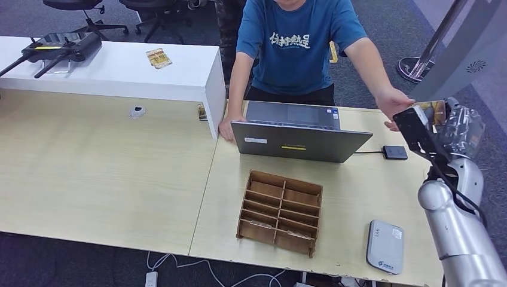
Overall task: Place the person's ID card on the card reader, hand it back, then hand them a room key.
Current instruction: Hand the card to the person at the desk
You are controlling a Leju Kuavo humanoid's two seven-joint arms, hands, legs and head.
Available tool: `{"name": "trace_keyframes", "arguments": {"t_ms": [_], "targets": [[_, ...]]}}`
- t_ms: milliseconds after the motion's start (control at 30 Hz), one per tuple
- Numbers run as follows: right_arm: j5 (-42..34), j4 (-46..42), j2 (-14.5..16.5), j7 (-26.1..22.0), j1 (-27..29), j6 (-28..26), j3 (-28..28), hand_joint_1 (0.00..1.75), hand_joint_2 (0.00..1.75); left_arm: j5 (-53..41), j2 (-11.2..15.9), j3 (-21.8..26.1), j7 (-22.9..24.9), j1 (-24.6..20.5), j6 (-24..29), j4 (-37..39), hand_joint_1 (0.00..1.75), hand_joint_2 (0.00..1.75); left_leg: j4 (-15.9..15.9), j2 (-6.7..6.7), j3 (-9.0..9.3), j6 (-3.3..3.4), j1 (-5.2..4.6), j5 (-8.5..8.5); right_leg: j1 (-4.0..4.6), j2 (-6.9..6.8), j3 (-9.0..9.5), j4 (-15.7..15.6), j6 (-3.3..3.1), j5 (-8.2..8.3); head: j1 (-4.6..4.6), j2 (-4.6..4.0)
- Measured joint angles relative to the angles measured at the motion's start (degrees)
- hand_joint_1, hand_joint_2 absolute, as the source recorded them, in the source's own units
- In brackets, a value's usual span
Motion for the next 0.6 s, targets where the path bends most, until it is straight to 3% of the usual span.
{"name": "trace_keyframes", "arguments": {"t_ms": [200, 600], "targets": [[3.9, 1.2, 0.8, 0.9, -1.9, -2.1, 0.4, 1.54, 1.75, -1.6, 0.2, 0.0, 0.0, -0.2, 0.0, 0.0, 0.0, 0.0, 0.0, -0.03, -0.03, 0.0, -0.01, 0.0, 0.0, -0.03, -0.01, 0.0, 0.0, 0.0, 0.01, 0.0], [11.8, 1.3, 4.3, 4.0, -5.2, -3.8, 1.8, 1.6, 1.75, -4.1, 0.3, 0.0, 0.3, -1.2, 0.5, 0.0, 0.0, 0.0, 0.0, -0.04, -0.02, -0.03, 0.01, 0.02, 0.01, -0.03, -0.01, 0.0, 0.0, 0.0, 0.0, 0.0]]}}
